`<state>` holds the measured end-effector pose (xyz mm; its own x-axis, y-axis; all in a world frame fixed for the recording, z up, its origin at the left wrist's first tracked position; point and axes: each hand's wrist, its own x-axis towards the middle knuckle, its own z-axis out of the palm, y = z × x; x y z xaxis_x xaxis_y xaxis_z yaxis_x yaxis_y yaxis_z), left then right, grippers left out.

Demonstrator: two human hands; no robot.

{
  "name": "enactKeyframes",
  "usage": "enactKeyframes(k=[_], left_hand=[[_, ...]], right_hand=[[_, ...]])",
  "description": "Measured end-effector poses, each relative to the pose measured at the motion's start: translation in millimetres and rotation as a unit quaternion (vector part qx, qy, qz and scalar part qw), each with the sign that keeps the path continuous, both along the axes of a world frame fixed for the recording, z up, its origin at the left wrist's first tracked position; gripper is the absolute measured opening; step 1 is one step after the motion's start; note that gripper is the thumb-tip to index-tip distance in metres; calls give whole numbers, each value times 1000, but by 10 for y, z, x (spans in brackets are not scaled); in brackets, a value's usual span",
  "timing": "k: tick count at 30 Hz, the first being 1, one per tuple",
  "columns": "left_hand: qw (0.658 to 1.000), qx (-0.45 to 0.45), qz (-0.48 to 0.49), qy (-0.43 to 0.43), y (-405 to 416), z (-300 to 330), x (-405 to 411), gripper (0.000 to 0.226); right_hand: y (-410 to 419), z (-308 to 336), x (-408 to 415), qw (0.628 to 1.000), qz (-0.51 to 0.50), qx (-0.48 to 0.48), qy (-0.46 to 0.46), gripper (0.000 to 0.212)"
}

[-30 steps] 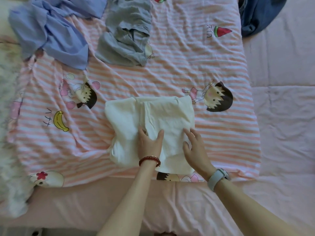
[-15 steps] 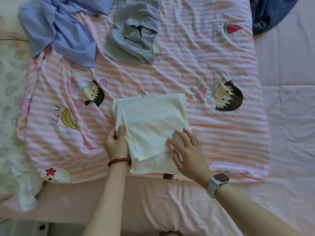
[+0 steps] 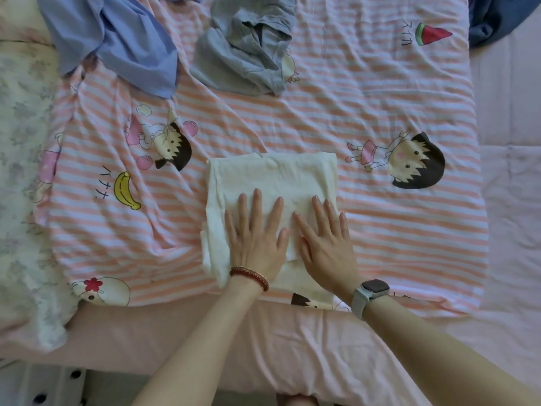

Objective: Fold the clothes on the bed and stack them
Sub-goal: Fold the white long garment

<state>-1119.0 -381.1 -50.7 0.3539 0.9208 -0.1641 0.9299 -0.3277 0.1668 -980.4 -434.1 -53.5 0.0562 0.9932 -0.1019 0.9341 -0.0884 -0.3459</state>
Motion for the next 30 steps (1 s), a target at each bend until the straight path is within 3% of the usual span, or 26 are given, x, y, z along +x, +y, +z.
enactKeyframes(k=[4, 8, 11, 14, 18, 20, 26, 30], left_hand=[[990, -107, 67, 56, 141, -290, -238, 70], [991, -120, 62, 16, 244, -246, -265, 75], [988, -86, 115, -48, 265, -151, -287, 73], [973, -78, 203, -81, 293, -82, -287, 71], [932, -120, 312, -137, 479, -68, -283, 77], [930, -99, 322, -145, 586, -53, -294, 77], [924, -127, 327, -156, 733, -11, -272, 66], [933, -106, 321, -120, 554, -35, -210, 66]], right_hand=[[-426, -205, 121, 997, 45, -56, -35, 46], [-884, -161, 238, 994, 68, -85, -14, 45], [-845, -2, 254, 998, -22, -6, 52, 22], [-488, 52, 201, 983, -135, 48, 115, 29], [100, 60, 58, 954, -213, -19, 208, 53], [311, 0, 2, 938, -240, -65, 243, 60], [489, -57, -1, 871, -334, -101, 346, 59], [388, -62, -16, 894, -322, -87, 300, 57]])
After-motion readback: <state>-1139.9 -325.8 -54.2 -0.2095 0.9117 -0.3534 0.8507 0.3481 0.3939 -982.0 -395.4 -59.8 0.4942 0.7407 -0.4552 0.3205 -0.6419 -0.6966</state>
